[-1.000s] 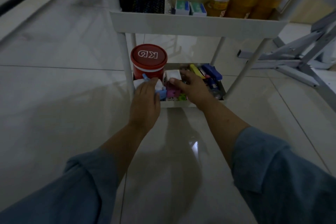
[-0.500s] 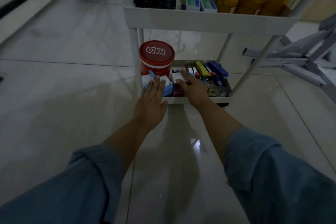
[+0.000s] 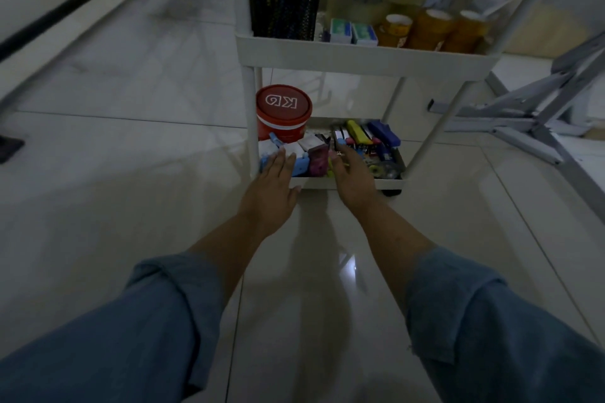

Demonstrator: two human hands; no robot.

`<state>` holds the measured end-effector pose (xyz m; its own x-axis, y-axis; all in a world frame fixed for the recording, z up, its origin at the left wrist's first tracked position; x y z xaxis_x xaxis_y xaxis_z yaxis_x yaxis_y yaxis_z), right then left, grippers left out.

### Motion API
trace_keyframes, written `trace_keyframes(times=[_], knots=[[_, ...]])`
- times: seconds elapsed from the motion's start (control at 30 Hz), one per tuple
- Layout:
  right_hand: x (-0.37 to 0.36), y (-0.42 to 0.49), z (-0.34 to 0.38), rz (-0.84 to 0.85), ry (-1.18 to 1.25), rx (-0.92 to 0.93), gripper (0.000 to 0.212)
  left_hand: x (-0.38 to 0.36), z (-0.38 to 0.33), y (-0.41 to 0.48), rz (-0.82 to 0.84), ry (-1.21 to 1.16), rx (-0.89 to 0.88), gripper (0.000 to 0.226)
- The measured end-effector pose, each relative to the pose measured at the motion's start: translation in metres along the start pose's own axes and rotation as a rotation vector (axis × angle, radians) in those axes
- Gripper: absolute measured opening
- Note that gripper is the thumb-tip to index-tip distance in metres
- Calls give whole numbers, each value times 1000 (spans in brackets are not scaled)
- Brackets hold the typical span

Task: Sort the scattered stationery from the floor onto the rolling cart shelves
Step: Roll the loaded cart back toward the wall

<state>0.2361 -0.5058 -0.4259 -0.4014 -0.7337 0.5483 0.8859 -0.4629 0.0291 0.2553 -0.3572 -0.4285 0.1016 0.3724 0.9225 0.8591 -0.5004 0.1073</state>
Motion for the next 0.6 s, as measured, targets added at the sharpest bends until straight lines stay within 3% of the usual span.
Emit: trace_keyframes(times=[0.13, 0.27, 0.6], knots=[[24, -20, -11, -65, 44, -16, 38, 6, -10, -8, -26, -1, -30, 61], [68, -27, -12, -231, 80, -15, 29, 24, -14, -18, -130, -217, 0, 52], [185, -43, 49, -618, 185, -72, 25, 155, -16, -23, -558, -463, 494, 28]])
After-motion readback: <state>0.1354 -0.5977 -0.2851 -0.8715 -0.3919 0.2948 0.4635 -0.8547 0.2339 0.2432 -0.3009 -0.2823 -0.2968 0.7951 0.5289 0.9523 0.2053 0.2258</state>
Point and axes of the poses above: each hand's wrist, its own y-axis towards the middle knuckle, its own x-axis out of the back of the hand, z = x × y, the point moved 9 cm from there along y, towards the middle knuckle, and after that the axes turned 2 degrees about -z, right-handed, at the moved point
